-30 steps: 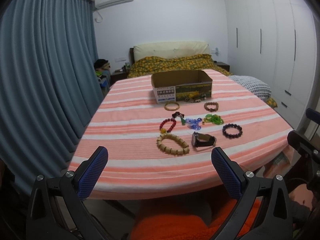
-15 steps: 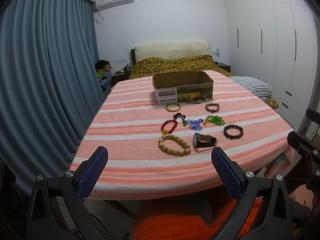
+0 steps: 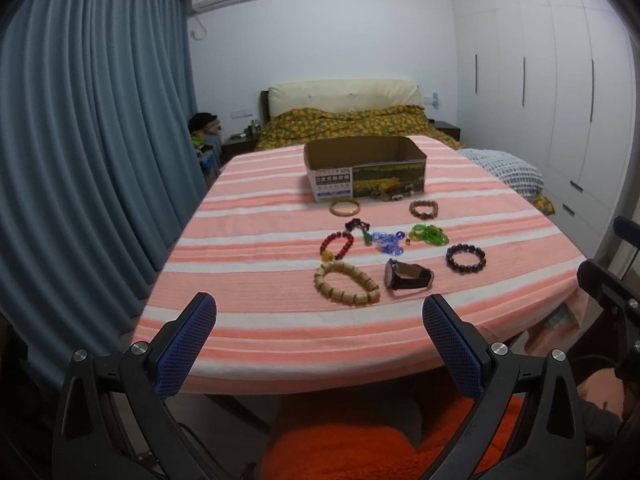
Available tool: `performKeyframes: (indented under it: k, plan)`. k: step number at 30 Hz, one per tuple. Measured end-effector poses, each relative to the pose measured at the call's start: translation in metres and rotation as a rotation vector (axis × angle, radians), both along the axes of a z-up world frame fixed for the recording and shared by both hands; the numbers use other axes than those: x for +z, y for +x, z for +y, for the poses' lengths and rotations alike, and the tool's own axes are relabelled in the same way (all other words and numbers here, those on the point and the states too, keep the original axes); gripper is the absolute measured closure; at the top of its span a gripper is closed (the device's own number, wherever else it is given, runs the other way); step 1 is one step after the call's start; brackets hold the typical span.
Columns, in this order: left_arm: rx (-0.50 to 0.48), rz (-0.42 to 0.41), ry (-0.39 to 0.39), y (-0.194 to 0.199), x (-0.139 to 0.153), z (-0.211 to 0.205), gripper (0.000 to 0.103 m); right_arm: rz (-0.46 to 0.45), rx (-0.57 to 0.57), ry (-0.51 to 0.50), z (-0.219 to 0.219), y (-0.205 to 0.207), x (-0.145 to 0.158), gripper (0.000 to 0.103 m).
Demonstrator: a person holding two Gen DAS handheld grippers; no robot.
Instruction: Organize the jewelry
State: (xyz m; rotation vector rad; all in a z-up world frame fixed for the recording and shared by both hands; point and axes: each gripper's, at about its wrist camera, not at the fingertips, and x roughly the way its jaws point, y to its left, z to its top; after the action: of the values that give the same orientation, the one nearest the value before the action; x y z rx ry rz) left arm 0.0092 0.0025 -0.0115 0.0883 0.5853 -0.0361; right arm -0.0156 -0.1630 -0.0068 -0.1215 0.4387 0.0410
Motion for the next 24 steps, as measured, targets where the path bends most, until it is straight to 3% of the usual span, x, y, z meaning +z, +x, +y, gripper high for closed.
performKeyframes:
  k: [13, 24]
  plan:
    - [0.001, 0.036, -0.031, 0.003, -0.006, 0.005, 0.0, -0.004, -0.009, 0.005, -0.002, 0.001, 0.0, 0.0]
    - [-0.018, 0.101, 0.009, 0.017, -0.018, 0.008, 0.0, -0.002, -0.024, 0.032, -0.011, 0.007, 0.001, 0.0]
